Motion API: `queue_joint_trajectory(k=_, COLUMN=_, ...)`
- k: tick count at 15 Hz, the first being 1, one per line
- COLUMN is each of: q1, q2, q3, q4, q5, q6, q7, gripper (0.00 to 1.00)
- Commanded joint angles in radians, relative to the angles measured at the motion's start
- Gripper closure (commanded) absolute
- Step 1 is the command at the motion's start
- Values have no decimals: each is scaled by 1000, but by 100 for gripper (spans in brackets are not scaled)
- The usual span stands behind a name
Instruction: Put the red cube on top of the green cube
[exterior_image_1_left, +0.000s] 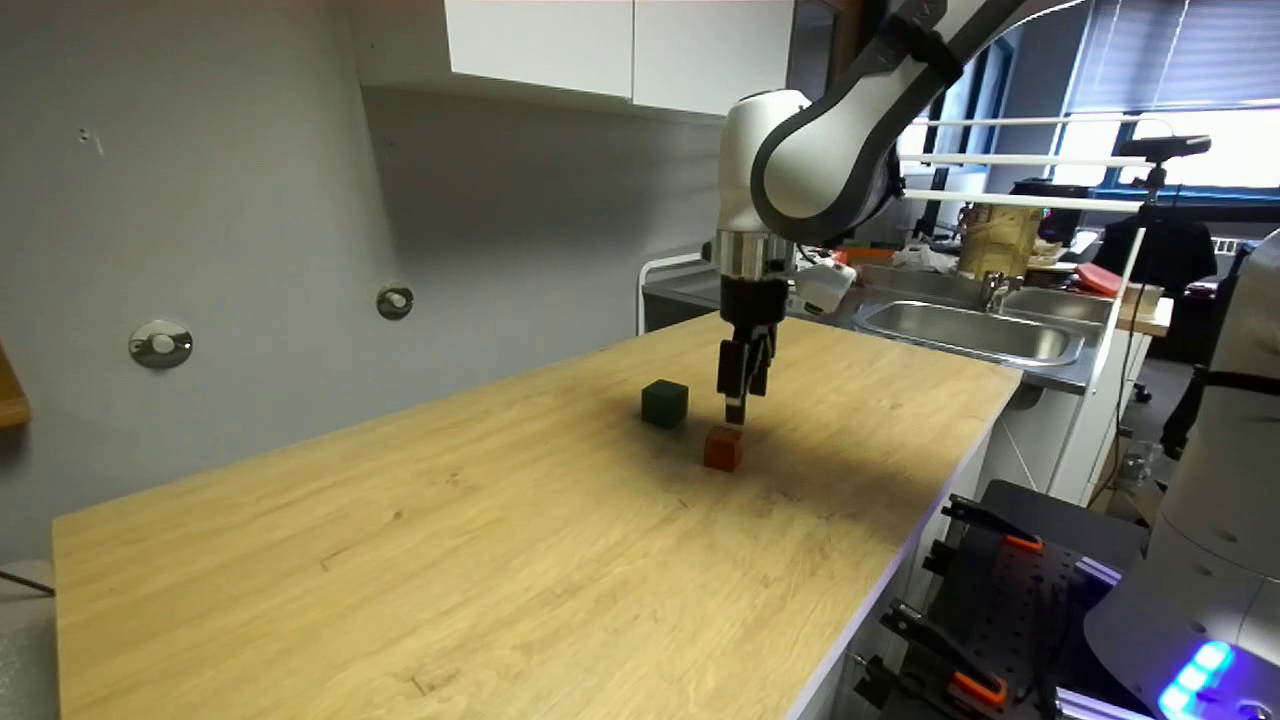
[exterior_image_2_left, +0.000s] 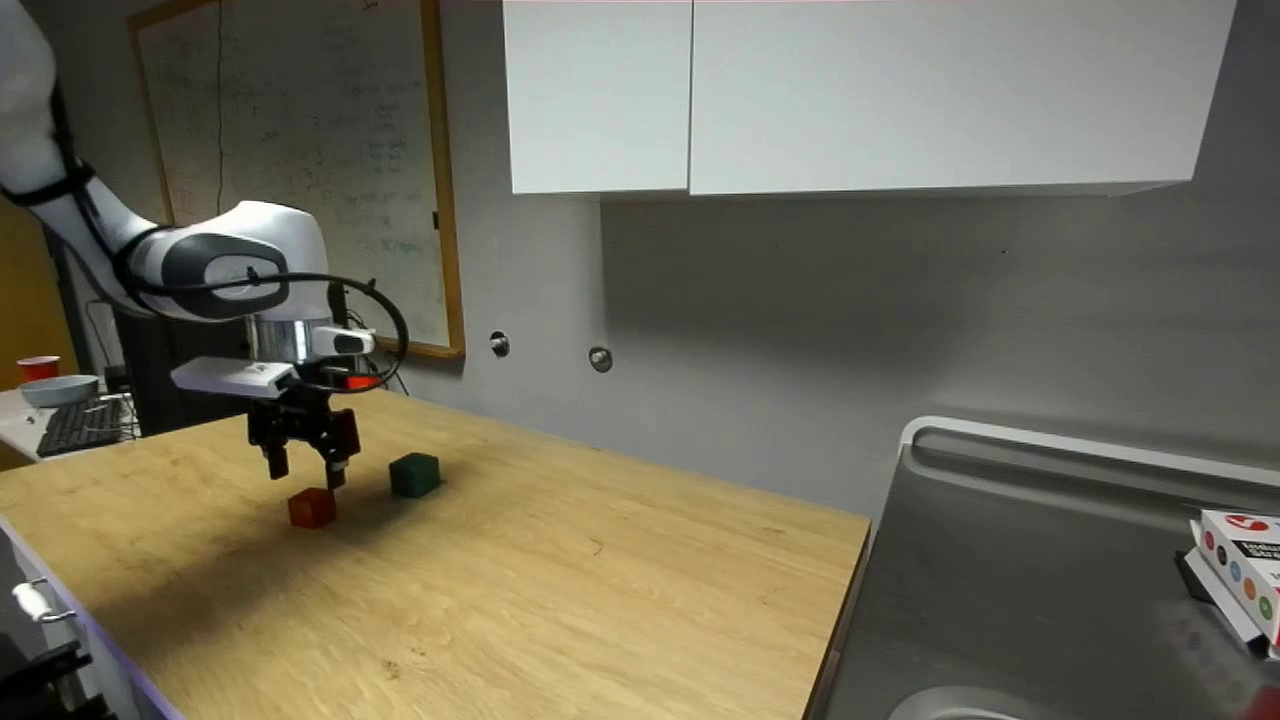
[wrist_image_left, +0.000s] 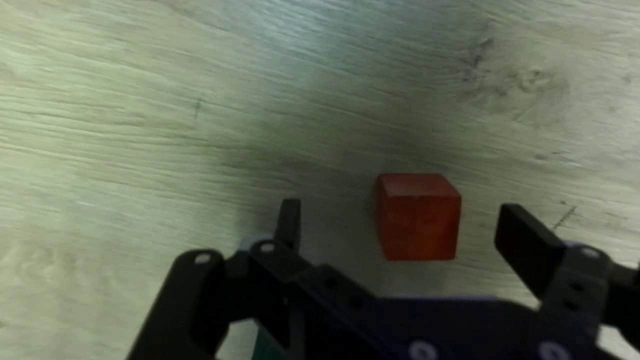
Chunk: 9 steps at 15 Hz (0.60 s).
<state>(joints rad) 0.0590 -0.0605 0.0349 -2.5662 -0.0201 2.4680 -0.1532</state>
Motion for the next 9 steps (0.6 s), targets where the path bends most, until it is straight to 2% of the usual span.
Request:
queue_joint_trajectory(k=1, q1=25, q2=113, q3=24, q4=66, q5=69, q6=-19, q7=-67, gripper=0)
queue_joint_trajectory(k=5, q1=35, q2=226, q3=53, q4=130, q5=30, q6=-61, q7=-52, gripper=0)
queue_joint_trajectory(k=6, q1=38, q2=252, q3=57, q4=147, q5=16, q6=-70, q7=-43, gripper=3)
queue_joint_trajectory(k=7, q1=40, q2=271, q3=58, q4=160, q5=3, q6=-75, q7=-36, gripper=26)
queue_joint_trajectory(k=9, q1=40, q2=296, q3=61, q4=186, q5=-10, q6=-94, q7=-37, gripper=30)
